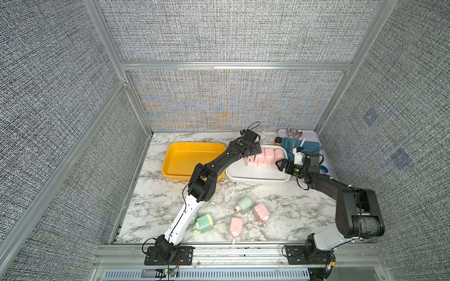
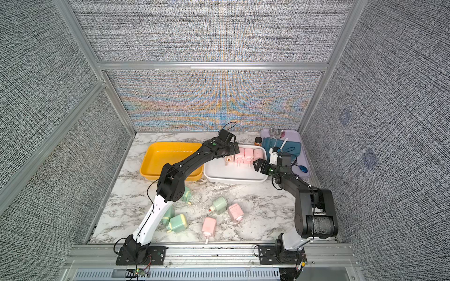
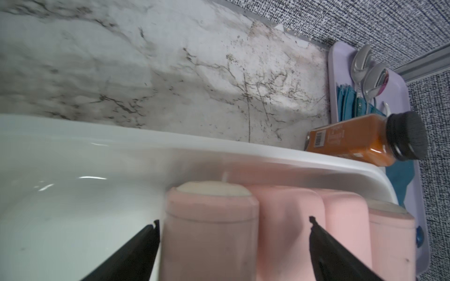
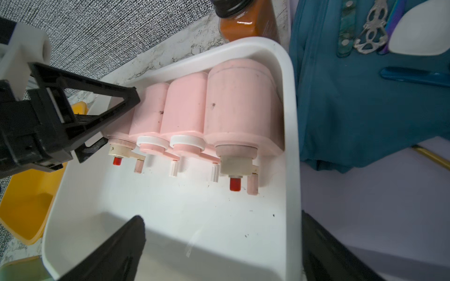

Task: Place the pencil sharpeners by color into the storage box
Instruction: Adjust the pencil sharpener in the storage box.

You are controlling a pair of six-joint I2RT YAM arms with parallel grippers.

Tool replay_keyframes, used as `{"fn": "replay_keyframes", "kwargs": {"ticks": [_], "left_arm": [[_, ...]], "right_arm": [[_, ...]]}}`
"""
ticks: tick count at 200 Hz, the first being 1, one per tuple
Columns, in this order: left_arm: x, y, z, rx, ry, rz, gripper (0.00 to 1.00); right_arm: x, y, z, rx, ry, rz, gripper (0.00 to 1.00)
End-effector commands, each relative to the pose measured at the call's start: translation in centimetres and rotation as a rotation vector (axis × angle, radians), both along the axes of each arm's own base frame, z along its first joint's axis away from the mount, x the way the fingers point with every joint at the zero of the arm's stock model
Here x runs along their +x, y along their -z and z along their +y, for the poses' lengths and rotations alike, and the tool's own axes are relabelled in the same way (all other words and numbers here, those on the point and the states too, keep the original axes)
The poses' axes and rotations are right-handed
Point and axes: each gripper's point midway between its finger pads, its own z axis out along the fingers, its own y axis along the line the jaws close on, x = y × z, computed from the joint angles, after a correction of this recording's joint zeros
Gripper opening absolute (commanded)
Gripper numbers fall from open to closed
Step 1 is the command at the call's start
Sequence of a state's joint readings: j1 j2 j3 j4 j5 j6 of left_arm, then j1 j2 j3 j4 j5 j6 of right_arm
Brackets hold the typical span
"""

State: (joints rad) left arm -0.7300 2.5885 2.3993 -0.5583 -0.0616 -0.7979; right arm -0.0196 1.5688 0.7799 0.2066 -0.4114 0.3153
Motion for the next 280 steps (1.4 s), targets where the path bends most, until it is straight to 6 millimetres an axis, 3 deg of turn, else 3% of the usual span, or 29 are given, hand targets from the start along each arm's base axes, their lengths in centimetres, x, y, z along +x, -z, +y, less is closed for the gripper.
{"fn": "replay_keyframes", "kwargs": {"ticks": [1,40,95,155,173,205,264,280], "left_arm": [[-0.2,-0.3,-1.3,-0.062,0.021,0.013,0.99],[-0.3,-0.3,0.6,-0.006,-0.029,0.024,0.99],[-1.2,-4.1,3.2,0.071,-0.007,-0.043,0.99],[-4.2,-6.6,10.2,0.34,-0.019,-0.081,0.99],[-5.4,-6.4,12.8,0.43,-0.025,-0.072,0.99],[-6.9,-4.2,16.7,0.511,-0.046,-0.011,1.0],[-8.0,-0.9,17.4,0.507,-0.025,0.052,1.0],[-8.2,-0.3,17.9,0.531,-0.044,0.068,0.95]], "right_arm": [[-0.1,-0.8,2.1,0.021,-0.102,-0.031,0.98],[0.9,-1.3,2.7,0.0,-0.113,-0.036,0.99],[1.8,-1.3,1.6,-0.051,-0.056,-0.014,0.98],[1.5,-2.0,-0.9,-0.168,0.046,-0.004,0.98],[0.9,-2.4,-1.3,-0.196,0.066,-0.002,0.98],[-0.4,-3.0,-0.3,-0.212,0.046,-0.008,0.98],[-2.2,-4.8,3.1,-0.19,-0.039,-0.031,0.98],[-3.1,-4.8,3.6,-0.192,-0.049,-0.022,0.98]]}}
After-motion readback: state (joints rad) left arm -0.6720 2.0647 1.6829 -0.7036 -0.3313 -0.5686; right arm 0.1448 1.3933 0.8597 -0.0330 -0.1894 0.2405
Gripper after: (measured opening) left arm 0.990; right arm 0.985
